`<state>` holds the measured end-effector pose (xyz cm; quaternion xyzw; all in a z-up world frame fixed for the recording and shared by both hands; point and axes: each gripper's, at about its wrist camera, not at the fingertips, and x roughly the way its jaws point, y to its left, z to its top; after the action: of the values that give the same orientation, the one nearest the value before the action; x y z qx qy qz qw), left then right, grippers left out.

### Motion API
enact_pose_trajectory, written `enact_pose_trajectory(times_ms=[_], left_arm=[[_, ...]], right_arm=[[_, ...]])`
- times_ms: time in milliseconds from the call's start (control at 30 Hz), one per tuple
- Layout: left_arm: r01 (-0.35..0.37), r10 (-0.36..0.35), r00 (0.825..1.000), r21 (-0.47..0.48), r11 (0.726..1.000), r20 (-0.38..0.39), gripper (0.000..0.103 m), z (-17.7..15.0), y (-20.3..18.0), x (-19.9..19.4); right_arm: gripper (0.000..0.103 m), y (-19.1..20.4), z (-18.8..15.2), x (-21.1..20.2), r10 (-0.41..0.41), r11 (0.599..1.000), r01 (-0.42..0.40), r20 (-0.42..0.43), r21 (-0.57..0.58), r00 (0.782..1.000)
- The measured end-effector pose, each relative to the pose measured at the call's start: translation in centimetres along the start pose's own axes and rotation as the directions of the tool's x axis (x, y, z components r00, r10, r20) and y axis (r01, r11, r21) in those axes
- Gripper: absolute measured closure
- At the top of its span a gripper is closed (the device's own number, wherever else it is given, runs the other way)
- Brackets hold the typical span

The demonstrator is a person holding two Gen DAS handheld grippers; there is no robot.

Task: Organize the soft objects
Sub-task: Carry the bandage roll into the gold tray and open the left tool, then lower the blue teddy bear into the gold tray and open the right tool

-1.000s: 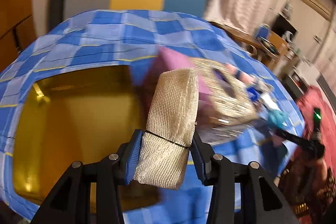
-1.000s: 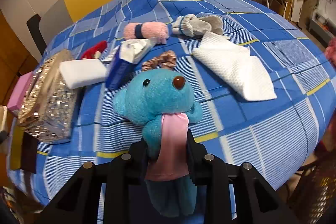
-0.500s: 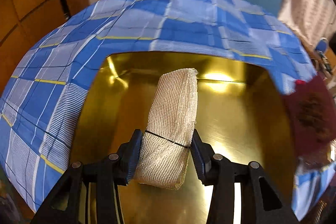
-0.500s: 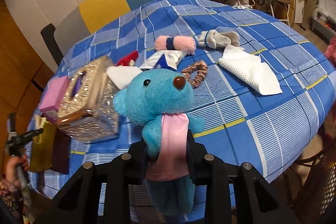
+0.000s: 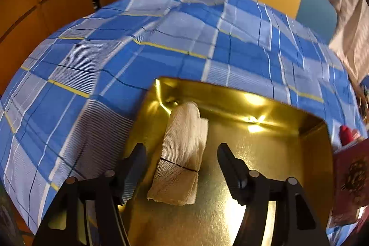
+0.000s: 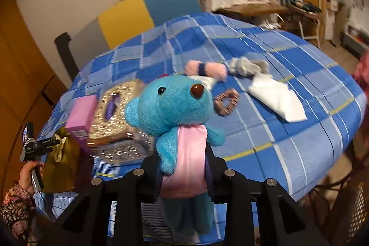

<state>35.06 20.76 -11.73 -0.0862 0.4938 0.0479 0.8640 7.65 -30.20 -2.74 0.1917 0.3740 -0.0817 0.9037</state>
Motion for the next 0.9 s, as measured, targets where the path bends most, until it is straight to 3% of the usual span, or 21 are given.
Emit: enact_pose_trajectory(times_ms=[133, 267, 400, 533, 600, 900], left_arm=[[0.108, -0.104, 0.993, -0.06, 0.992, 0.058, 0.038, -0.8, 1.1, -2.8], [0.122, -0.115, 0.989, -0.066, 0.99, 0.097, 0.038, -2.9, 1.3, -5.1], [0.14, -0.134, 0.985, -0.043, 0.989, 0.112, 0.038, -6.2, 0.7, -6.8], [0.158, -0.146, 0.98, -0.085, 0.984, 0.133, 0.039, -9.3, 1.0, -8.1], [0.154, -0.139, 0.981, -0.102, 0.983, 0.135, 0.039, -10.4, 1.2, -8.4], [0.118, -0.1, 0.986, -0.136, 0.984, 0.133, 0.039, -13.7, 2.1, -9.1]], right_arm=[[0.072, 3.3, 0.8, -0.6, 0.077, 0.995, -0.076, 0.016, -0.061, 0.997], [0.072, 7.8, 1.6, -0.6, 0.166, 0.976, -0.162, 0.013, -0.142, 0.986], [0.072, 12.9, 2.1, 0.9, 0.262, 0.943, -0.264, -0.037, -0.202, 0.964], [0.072, 19.2, 1.7, 3.5, 0.318, 0.897, -0.341, -0.125, -0.28, 0.94], [0.072, 22.2, 1.4, 5.5, 0.353, 0.877, -0.396, -0.193, -0.272, 0.915], [0.072, 32.0, -1.1, 14.9, 0.324, 0.844, -0.447, -0.382, -0.295, 0.865]])
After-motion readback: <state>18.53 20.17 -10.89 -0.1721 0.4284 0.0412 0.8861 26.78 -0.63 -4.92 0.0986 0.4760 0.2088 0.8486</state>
